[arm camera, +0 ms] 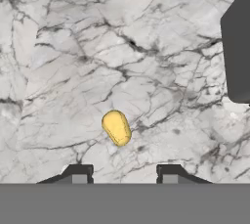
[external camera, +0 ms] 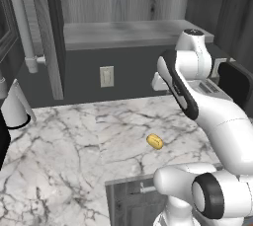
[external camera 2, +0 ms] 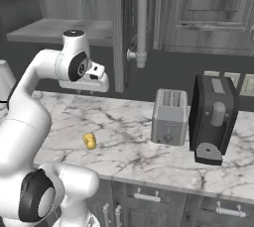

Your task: Pick the potato from the counter and place it in the cabinet. Then close the cabinet.

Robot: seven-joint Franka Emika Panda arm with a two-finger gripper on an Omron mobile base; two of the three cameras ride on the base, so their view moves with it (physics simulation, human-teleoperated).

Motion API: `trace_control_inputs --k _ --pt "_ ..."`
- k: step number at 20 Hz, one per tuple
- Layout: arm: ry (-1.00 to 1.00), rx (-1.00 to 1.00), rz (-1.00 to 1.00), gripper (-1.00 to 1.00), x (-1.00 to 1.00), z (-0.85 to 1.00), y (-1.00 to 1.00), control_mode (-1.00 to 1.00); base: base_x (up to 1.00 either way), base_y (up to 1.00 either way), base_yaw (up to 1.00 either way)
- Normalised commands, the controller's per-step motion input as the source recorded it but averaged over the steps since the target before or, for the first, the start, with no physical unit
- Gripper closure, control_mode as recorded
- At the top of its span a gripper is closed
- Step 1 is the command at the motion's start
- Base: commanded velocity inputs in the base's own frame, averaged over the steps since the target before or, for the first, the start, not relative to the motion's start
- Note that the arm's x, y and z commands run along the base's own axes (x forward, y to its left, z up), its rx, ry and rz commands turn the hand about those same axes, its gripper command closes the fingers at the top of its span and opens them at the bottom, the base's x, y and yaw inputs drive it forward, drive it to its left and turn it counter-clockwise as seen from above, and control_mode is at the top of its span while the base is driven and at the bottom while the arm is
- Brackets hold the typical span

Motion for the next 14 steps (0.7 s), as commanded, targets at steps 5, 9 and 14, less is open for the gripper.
trace_control_inputs --k 5,9,14 --pt "0.01 0.00 0.00 -1.00 -0.12 -0.22 0.06 -1.00 0.00 0.00 0.00" --pt "0.07 -0.01 0.00 -1.00 -0.13 -0.48 0.17 -1.00 0.00 0.00 0.00" --pt "0.11 -0.02 0.01 -1.00 -0.02 -0.50 0.17 -1.00 0.00 0.00 0.00"
